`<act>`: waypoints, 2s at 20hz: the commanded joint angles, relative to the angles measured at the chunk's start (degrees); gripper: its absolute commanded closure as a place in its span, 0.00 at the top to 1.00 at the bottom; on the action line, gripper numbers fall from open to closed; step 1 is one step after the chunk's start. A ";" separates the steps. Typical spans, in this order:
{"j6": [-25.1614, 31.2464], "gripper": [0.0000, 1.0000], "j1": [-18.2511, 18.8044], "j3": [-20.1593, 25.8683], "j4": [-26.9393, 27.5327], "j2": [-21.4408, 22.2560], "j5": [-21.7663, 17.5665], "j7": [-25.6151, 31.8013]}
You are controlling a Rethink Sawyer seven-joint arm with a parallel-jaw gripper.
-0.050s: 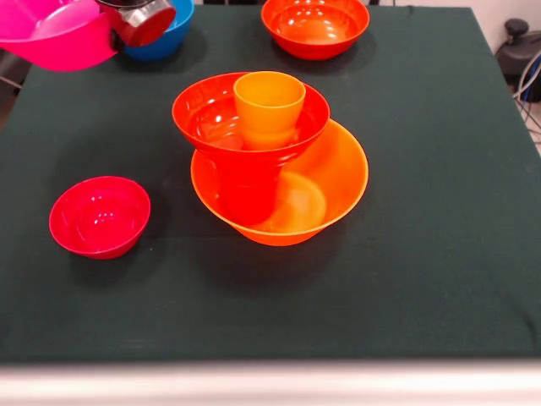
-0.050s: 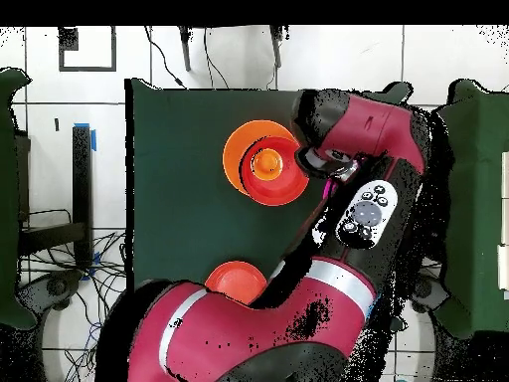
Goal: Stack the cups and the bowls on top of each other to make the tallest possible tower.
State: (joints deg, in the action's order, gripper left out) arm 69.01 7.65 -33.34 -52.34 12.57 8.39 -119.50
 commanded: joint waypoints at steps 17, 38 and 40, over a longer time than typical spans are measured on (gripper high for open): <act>-4.74 0.00 -2.99 -3.01 9.55 -4.56 -3.34 -4.29; -2.83 0.00 -6.83 -7.49 10.49 -6.48 -2.07 -6.00; -1.55 0.00 -6.98 -7.94 11.47 -6.66 -1.65 -6.10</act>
State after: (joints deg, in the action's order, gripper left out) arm 61.15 1.87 -42.59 -44.85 6.58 8.43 -119.50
